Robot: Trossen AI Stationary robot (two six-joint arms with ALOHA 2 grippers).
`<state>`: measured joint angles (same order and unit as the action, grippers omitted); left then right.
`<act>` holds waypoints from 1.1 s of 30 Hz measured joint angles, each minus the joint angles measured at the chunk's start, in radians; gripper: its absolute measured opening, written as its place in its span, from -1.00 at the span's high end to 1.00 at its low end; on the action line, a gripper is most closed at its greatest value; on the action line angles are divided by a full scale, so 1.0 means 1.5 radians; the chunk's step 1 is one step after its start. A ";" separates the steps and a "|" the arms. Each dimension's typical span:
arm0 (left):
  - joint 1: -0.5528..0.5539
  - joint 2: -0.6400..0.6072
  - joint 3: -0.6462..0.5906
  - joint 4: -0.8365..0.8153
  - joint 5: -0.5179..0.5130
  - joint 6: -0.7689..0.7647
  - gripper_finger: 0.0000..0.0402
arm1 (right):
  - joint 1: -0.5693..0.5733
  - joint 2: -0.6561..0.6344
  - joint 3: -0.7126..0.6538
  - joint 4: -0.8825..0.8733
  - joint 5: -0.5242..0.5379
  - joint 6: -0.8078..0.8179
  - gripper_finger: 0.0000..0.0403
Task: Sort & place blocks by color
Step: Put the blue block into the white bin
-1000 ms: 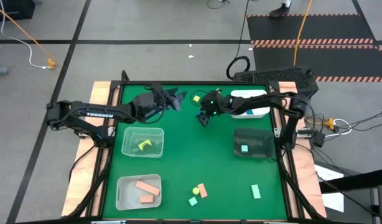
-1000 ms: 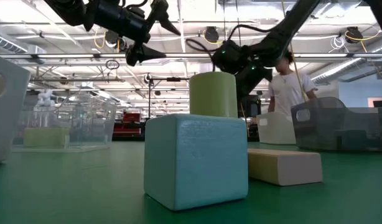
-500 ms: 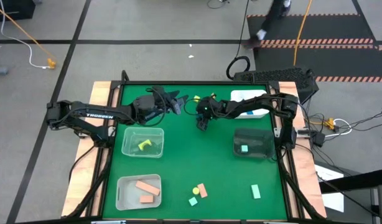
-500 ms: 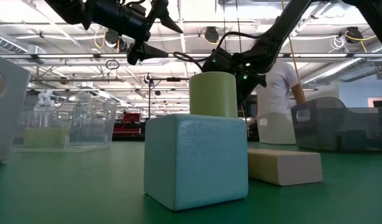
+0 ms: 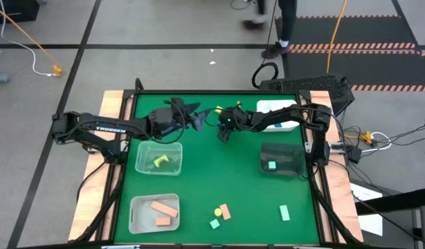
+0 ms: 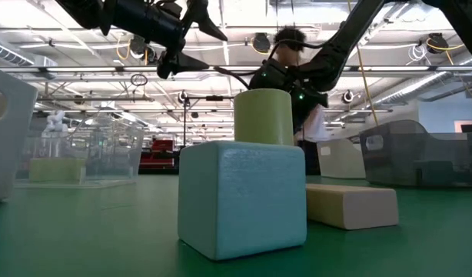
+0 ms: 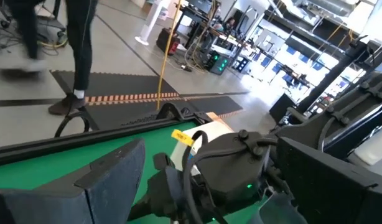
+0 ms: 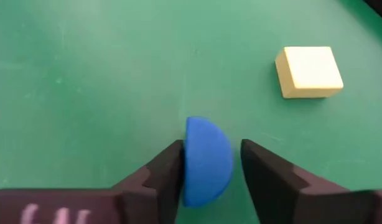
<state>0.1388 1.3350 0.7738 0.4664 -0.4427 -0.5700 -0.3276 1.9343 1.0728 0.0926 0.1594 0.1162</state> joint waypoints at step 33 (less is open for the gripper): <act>-0.047 0.000 0.000 -0.015 0.000 0.028 -0.80 | -0.028 -0.367 -0.001 -0.103 0.241 -0.054 0.64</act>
<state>0.0677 1.3350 0.7738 0.4435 -0.4431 -0.5282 -0.3698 1.3835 1.0714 -0.0616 0.5212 0.0358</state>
